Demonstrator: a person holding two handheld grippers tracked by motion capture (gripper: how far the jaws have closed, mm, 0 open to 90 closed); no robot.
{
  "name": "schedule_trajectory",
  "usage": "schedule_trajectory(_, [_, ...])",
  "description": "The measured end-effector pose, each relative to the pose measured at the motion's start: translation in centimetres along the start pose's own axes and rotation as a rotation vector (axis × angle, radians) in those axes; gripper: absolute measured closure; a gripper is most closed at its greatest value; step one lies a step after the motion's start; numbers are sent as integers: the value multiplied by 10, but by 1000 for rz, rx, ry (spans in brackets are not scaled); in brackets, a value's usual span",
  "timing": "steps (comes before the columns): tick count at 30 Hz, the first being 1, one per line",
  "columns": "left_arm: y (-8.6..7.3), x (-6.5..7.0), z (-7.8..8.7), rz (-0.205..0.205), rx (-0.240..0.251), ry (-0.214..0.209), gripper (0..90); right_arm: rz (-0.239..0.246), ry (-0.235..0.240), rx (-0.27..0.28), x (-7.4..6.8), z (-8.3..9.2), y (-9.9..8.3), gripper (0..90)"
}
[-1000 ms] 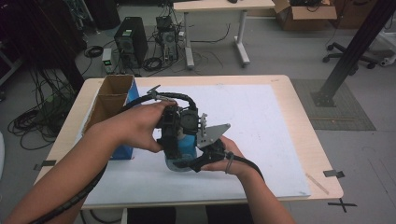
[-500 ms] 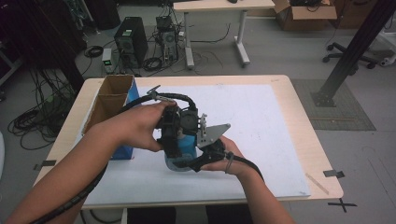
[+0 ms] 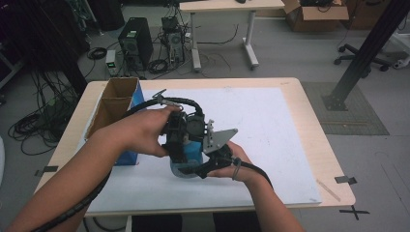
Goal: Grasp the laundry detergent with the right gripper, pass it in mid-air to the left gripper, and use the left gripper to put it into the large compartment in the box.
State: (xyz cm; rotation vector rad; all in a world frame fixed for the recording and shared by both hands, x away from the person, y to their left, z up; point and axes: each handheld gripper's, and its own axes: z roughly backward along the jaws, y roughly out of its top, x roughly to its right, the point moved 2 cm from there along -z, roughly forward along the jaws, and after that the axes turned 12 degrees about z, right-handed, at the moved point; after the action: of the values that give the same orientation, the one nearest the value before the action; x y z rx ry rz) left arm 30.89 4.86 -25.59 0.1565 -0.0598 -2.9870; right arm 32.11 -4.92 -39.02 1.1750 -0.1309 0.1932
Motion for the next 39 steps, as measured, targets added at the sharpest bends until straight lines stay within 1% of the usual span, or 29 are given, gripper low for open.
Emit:
schedule_trajectory(8, [0, 0, 1, -2, -3, -4, 359, 10, -6, -4, 0, 0, 0, 442])
schedule_trajectory(11, [1, -1, 3, 5, -6, -10, 370, 12, -8, -4, 0, 1, 1, 441])
schedule_trajectory(15, [3, -1, 3, 9, -2, 1, 375, 16, -19, -4, 1, 3, 1, 441])
schedule_trajectory(16, [4, 0, 3, 20, -13, -3, 377, 20, -22, -11, 1, 4, 1, 440])
schedule_trajectory(17, [4, 0, 3, 20, -13, -3, 378, 20, -22, -11, 1, 4, 1, 440])
schedule_trajectory(18, [5, 0, 3, 28, -25, -4, 379, 25, -23, -14, 0, 4, 1, 438])
schedule_trajectory(20, [6, 1, 5, 24, -35, 1, 380, 28, -25, -8, 0, 4, 1, 436])
schedule_trajectory(24, [8, 1, 8, 20, -38, 9, 382, 37, -42, 0, -1, 6, 2, 427])
schedule_trajectory(27, [9, 1, 9, 23, -34, 4, 382, 36, -47, 2, -1, 6, 3, 420])
schedule_trajectory(28, [9, 1, 9, 29, -32, 2, 382, 43, -48, 5, -1, 7, 3, 399])
schedule_trajectory(29, [9, 1, 9, 29, -32, 2, 382, 43, -48, 5, -1, 7, 3, 399])
schedule_trajectory(30, [9, 0, 9, 26, -31, 8, 382, 38, -57, 16, -1, 8, 4, 354])
schedule_trajectory(31, [9, 0, 9, 26, -31, 8, 382, 38, -57, 16, -1, 8, 4, 354])
schedule_trajectory(32, [8, -1, 9, 28, -34, 12, 382, 20, -53, 26, -2, 9, 4, 342])
schedule_trajectory(33, [8, -1, 9, 28, -34, 12, 382, 20, -53, 26, -2, 9, 4, 342])
schedule_trajectory(34, [8, -2, 9, 35, -36, 8, 382, 10, -58, 24, -2, 10, 4, 297])
schedule_trajectory(35, [8, -2, 9, 35, -36, 8, 382, 10, -58, 24, -2, 10, 4, 297])
schedule_trajectory(38, [7, -3, 10, 37, -37, 3, 382, 2, -82, 17, -2, 13, 0, 222])
schedule_trajectory(39, [7, -3, 10, 37, -37, 3, 381, 2, -82, 17, -2, 13, 0, 222])
